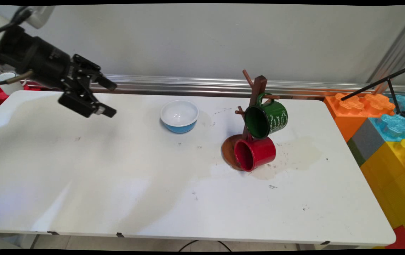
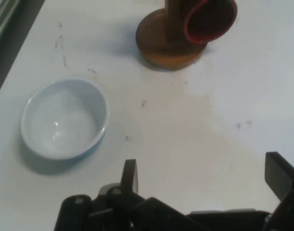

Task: Pick up the green mug from the rack

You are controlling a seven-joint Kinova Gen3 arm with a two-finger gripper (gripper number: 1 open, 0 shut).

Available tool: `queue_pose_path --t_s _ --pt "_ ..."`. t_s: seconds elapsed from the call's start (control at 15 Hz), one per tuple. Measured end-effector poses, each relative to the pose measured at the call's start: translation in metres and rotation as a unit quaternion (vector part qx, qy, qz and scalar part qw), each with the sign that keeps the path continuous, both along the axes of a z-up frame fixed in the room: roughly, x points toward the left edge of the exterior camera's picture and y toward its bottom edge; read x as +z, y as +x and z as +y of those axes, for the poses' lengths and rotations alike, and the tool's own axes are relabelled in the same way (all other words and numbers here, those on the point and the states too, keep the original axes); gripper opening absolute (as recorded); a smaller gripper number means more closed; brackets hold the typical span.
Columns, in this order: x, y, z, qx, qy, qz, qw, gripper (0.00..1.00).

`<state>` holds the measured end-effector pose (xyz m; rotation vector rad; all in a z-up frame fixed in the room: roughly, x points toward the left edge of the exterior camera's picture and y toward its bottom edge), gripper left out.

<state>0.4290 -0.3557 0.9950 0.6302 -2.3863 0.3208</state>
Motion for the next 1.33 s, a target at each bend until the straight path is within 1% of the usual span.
queue_pose_path --t_s 0.27,0.8,1.07,1.33 --pt "-0.002 -0.030 -0.009 0.017 0.005 0.010 0.9998 1.00" --pt "-0.016 -0.105 -0.033 0.046 0.006 0.040 0.9981 1.00" --pt "-0.027 -0.142 -0.043 0.065 0.004 0.063 0.9959 1.00" --pt "-0.040 -0.179 -0.046 0.077 0.009 0.092 0.9927 1.00"
